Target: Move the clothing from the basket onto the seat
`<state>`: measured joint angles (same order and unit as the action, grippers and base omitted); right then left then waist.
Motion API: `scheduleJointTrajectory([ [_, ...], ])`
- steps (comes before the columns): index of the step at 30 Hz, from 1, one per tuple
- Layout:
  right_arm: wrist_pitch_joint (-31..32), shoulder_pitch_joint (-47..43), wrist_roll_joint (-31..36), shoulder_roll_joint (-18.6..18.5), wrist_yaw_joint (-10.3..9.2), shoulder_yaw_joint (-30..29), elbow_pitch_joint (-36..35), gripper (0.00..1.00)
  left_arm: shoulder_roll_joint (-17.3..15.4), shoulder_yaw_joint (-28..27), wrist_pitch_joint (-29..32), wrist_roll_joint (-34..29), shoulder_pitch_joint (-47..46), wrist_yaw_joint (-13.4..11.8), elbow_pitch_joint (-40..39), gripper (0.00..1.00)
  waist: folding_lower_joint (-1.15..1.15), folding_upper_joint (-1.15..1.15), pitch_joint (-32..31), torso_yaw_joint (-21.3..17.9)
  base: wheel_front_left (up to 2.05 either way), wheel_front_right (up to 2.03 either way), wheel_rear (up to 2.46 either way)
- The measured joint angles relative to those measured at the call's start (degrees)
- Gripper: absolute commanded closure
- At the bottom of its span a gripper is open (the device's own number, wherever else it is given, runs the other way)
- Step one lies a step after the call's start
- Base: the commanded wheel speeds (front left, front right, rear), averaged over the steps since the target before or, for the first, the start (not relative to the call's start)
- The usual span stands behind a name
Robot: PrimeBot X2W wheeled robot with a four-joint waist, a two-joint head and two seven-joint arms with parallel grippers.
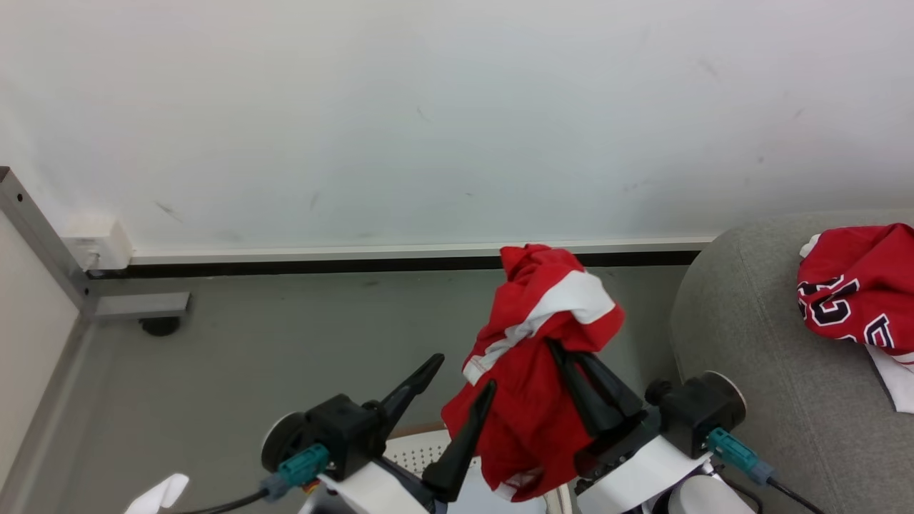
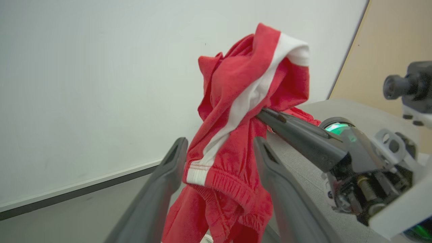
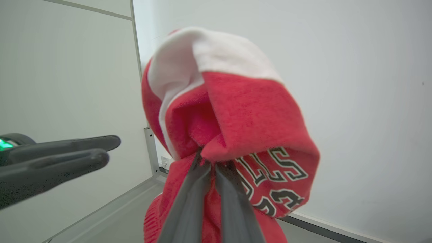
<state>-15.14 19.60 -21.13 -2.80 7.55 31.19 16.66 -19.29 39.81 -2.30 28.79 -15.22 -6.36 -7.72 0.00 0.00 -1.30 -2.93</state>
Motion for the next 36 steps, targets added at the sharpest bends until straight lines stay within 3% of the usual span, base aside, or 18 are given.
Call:
scheduleJointTrajectory([
  [11, 0.00, 0.04, 4.03, -0.01, 0.00, -5.67, -1.47, 1.00, 0.23, 0.36, -3.87, -0.01, 0.87, 0.80, 4.52, 0.00, 0.00, 0.00, 0.65, -3.98, 0.00, 0.00, 0.00],
  [29, 0.00, -2.69, 8.43, -0.81, 0.00, -11.25, -5.75, 1.00, 1.89, 3.05, -6.30, -1.03, -0.43, 2.08, 5.99, 0.00, 0.00, 0.00, 4.75, -20.54, 0.00, 0.00, 0.00],
  [36, 0.03, -1.99, 9.27, -1.79, 0.01, -16.21, -8.68, 1.00, 2.19, 4.49, -5.73, -2.72, -3.66, 3.36, 5.56, 0.00, 0.01, 0.00, 10.63, -23.57, 0.00, 0.00, 0.00],
])
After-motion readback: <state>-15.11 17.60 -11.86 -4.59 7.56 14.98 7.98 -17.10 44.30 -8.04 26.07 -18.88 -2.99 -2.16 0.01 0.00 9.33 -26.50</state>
